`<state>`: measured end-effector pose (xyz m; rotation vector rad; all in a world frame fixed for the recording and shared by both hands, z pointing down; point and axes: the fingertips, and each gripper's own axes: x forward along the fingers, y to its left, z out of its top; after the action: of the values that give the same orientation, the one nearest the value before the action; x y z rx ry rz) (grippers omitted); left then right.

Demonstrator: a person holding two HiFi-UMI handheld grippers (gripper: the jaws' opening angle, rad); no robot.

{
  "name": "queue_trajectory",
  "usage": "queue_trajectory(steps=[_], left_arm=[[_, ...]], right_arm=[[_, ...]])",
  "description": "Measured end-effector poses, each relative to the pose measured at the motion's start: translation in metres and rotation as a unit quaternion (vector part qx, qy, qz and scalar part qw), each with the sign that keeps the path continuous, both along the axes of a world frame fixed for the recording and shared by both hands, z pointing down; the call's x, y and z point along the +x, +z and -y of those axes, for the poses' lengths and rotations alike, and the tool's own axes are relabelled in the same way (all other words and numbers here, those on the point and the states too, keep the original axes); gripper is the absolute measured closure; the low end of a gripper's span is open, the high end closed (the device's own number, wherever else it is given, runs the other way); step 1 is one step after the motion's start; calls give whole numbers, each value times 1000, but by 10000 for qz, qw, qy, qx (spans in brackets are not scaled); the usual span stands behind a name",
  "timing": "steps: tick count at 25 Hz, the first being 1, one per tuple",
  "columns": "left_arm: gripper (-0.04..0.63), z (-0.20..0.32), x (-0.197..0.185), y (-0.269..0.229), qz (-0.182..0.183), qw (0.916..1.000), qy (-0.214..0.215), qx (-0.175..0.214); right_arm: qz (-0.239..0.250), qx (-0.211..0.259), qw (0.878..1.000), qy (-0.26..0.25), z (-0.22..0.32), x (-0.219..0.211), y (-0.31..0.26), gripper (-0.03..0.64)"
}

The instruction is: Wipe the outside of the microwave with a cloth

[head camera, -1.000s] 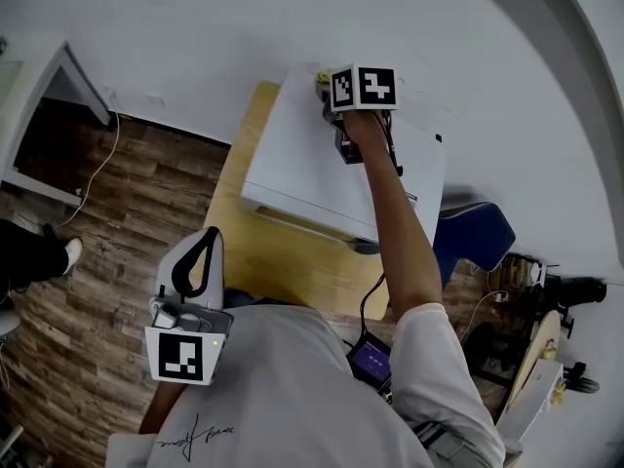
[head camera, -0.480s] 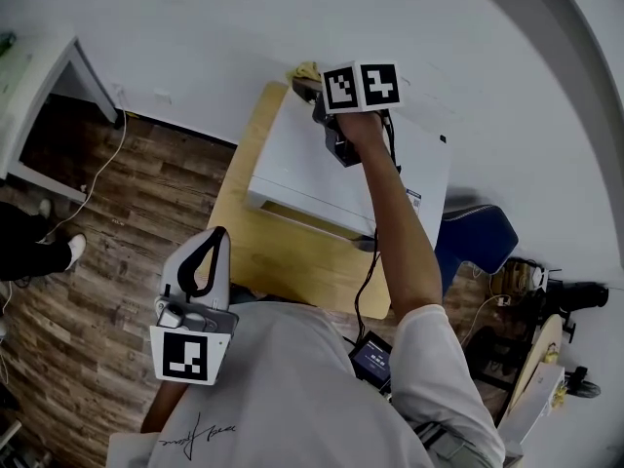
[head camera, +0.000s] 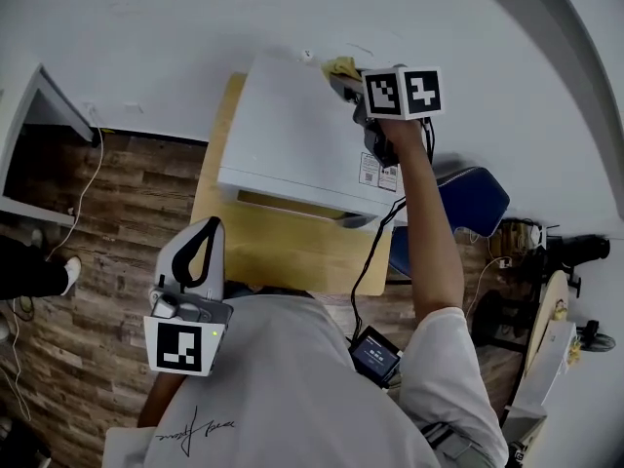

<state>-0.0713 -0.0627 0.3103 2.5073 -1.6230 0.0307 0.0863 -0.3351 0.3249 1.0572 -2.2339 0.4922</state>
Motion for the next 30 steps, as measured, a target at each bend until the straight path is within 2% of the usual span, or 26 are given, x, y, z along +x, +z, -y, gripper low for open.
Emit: queue_trajectory(steps=[4, 9, 17, 26, 30], left_arm=[[604, 2, 14, 2, 29, 9997, 227, -29], [604, 5, 30, 3, 60, 9992, 397, -32], [604, 12, 46, 4, 116, 9990, 430, -18], [604, 17, 56, 13, 211, 9987, 425, -178], [604, 16, 54, 13, 251, 9990, 336, -163]], right_arm=[[-350, 68, 9988, 340, -3, 62, 1, 499], [-504, 23, 9945, 917, -8, 134, 8, 499], [-933, 4, 9834, 1559, -14, 227, 30, 499], [-1600, -80, 9685, 1909, -13, 270, 66, 499], [-1553, -112, 9663, 2050, -17, 270, 70, 499]])
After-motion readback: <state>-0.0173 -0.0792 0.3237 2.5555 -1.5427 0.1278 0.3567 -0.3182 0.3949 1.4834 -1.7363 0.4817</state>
